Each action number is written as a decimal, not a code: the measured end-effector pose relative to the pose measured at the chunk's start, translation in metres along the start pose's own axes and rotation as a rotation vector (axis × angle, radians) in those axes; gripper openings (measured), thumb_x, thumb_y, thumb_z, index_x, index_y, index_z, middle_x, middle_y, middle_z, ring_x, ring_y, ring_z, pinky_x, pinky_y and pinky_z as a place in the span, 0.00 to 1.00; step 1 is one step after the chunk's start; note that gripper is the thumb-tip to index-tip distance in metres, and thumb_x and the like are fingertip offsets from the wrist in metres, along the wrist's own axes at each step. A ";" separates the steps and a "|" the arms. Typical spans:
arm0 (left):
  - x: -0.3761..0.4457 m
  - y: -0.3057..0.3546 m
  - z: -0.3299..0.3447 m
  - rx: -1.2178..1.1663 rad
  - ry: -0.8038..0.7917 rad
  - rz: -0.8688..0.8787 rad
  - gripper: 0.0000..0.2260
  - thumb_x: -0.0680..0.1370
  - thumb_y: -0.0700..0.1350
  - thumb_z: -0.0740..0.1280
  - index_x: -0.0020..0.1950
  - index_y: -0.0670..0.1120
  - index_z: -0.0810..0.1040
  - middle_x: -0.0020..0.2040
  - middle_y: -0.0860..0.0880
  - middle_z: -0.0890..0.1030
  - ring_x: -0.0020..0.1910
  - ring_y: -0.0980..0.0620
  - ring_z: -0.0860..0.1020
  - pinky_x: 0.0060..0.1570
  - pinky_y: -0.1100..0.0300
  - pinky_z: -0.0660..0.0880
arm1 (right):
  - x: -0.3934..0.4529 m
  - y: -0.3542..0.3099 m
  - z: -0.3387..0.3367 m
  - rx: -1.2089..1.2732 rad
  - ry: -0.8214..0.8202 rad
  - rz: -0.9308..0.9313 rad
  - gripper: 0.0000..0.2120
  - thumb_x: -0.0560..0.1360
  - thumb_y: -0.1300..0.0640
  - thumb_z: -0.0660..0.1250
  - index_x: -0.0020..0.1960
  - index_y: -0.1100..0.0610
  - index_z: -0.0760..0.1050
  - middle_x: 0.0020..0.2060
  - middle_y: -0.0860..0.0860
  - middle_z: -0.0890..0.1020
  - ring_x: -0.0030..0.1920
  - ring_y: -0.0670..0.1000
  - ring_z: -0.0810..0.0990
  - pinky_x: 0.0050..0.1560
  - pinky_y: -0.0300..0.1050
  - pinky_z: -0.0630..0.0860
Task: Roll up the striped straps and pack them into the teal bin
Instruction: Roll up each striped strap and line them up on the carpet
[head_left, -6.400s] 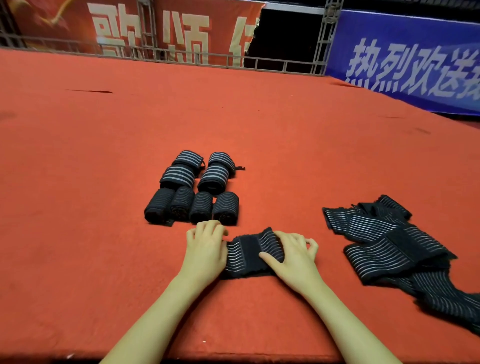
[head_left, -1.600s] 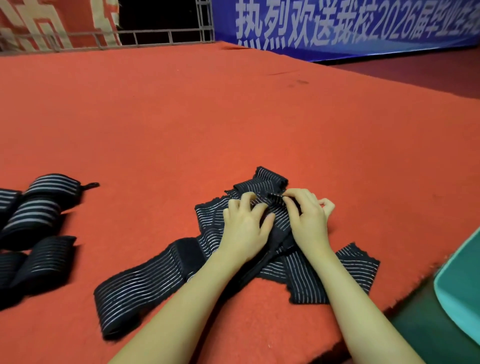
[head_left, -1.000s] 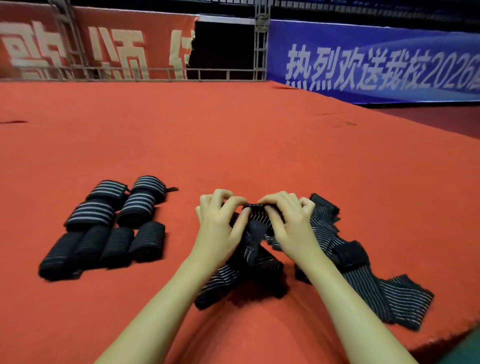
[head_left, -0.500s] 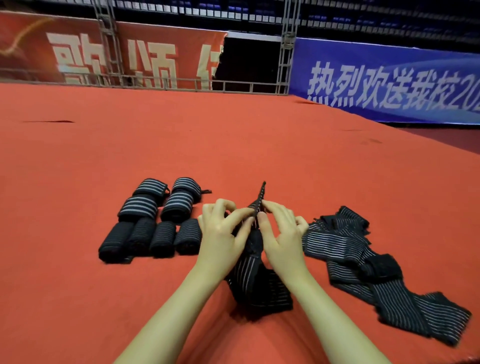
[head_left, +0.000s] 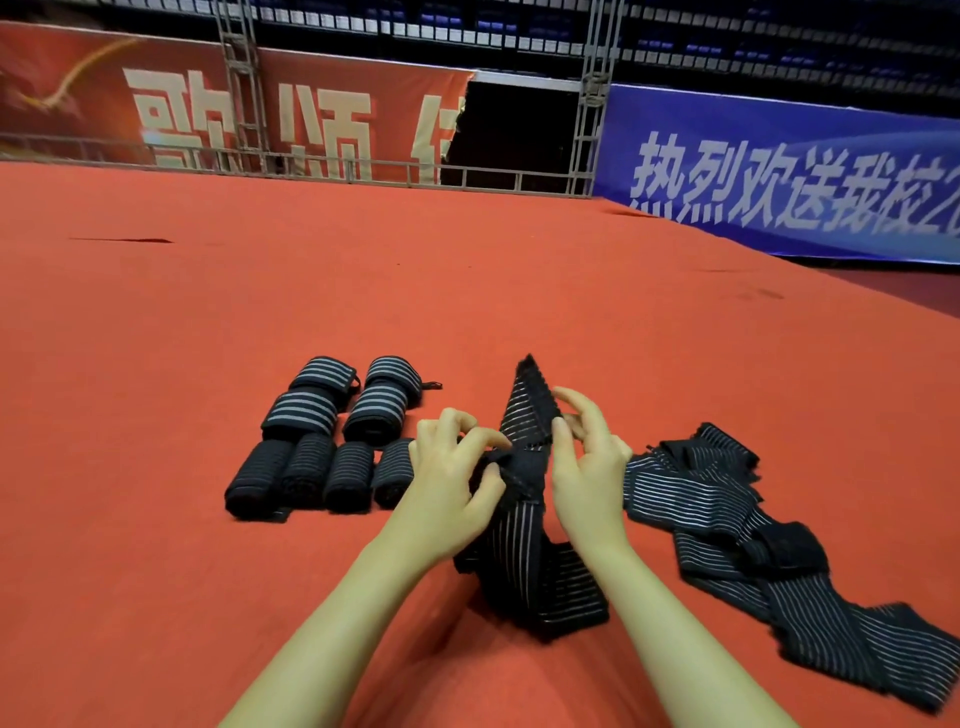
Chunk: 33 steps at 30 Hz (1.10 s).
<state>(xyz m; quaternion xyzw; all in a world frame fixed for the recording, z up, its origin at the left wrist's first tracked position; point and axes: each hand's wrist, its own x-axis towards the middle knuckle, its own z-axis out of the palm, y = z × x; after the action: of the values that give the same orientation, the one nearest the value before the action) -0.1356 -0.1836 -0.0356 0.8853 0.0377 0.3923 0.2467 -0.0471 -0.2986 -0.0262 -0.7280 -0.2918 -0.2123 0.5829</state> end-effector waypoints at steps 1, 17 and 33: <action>0.000 -0.002 0.000 0.004 -0.010 0.017 0.13 0.75 0.50 0.57 0.51 0.47 0.78 0.49 0.52 0.66 0.50 0.54 0.62 0.50 0.57 0.58 | 0.001 0.000 -0.001 0.000 0.045 -0.031 0.15 0.79 0.63 0.61 0.58 0.44 0.72 0.41 0.31 0.79 0.48 0.44 0.80 0.61 0.56 0.70; -0.005 -0.016 0.004 0.068 0.041 -0.013 0.05 0.78 0.52 0.54 0.51 0.55 0.68 0.52 0.54 0.62 0.50 0.57 0.58 0.51 0.53 0.59 | -0.005 0.021 -0.002 -0.083 -0.162 -0.095 0.07 0.74 0.41 0.58 0.48 0.36 0.73 0.46 0.33 0.80 0.52 0.34 0.75 0.57 0.40 0.56; -0.016 -0.029 0.015 0.088 0.050 -0.059 0.05 0.78 0.51 0.53 0.50 0.55 0.67 0.50 0.58 0.58 0.48 0.56 0.57 0.46 0.62 0.52 | -0.019 0.046 0.008 -0.225 -0.207 -0.288 0.10 0.75 0.45 0.61 0.44 0.44 0.81 0.44 0.36 0.81 0.49 0.36 0.75 0.50 0.44 0.53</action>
<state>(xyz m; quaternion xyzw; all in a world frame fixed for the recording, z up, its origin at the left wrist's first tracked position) -0.1320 -0.1686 -0.0683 0.8837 0.0872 0.4048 0.2182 -0.0307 -0.3013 -0.0732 -0.7572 -0.4258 -0.2487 0.4285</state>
